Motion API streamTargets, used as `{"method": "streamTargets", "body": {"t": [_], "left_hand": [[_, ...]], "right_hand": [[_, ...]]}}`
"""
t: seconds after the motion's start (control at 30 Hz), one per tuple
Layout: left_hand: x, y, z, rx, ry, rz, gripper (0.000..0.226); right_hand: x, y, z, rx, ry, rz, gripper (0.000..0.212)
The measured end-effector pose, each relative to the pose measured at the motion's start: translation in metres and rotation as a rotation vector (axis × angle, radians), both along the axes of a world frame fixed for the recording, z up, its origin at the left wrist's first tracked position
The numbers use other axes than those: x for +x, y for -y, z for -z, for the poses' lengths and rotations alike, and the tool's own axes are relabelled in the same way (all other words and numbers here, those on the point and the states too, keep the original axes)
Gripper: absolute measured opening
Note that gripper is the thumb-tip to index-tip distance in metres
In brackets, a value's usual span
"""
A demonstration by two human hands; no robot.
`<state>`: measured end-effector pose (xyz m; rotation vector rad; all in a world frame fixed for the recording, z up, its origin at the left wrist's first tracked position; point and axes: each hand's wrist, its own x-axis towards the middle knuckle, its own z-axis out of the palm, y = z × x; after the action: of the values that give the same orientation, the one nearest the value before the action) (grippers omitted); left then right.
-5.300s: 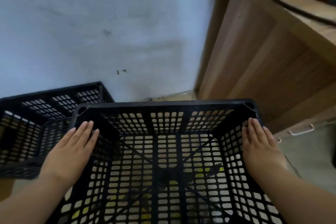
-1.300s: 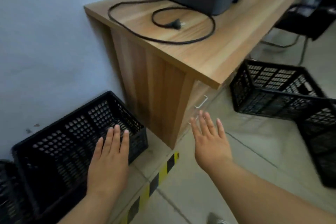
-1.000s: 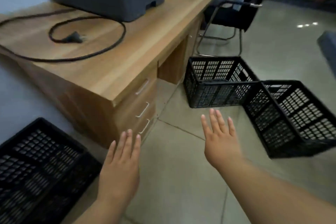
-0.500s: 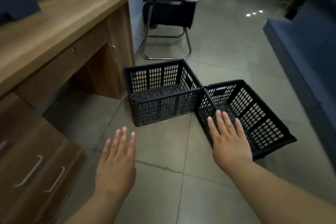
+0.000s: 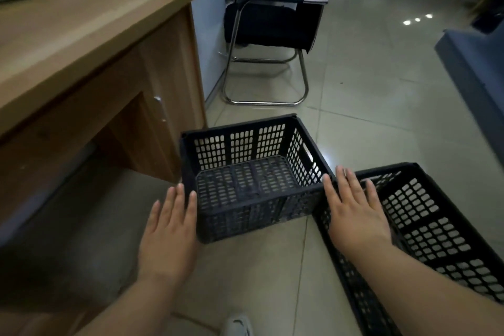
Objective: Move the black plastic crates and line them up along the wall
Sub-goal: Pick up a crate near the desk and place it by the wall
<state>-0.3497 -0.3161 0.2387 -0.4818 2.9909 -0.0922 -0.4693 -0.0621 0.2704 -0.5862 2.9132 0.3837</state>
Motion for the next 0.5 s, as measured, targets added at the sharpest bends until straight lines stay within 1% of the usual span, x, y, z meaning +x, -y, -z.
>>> {"method": "streamTargets", "body": {"t": [0.13,0.23,0.4,0.5], "left_hand": [[-0.079,0.037,0.03,0.016,0.098,-0.034,0.068],[-0.127,0.061,0.062,0.025,0.125,-0.045,0.072],[-0.182,0.088,0.112,0.008,0.17,-0.058,0.073],[-0.202,0.108,0.144,-0.026,0.19,-0.082,0.074]], "right_hand": [[-0.084,0.037,0.033,0.02,0.048,0.025,0.077],[-0.135,0.055,0.062,0.048,0.076,0.025,0.078],[-0.203,0.07,0.111,0.092,0.153,0.035,0.081],[-0.24,0.076,0.142,0.127,0.182,0.031,0.076]]}}
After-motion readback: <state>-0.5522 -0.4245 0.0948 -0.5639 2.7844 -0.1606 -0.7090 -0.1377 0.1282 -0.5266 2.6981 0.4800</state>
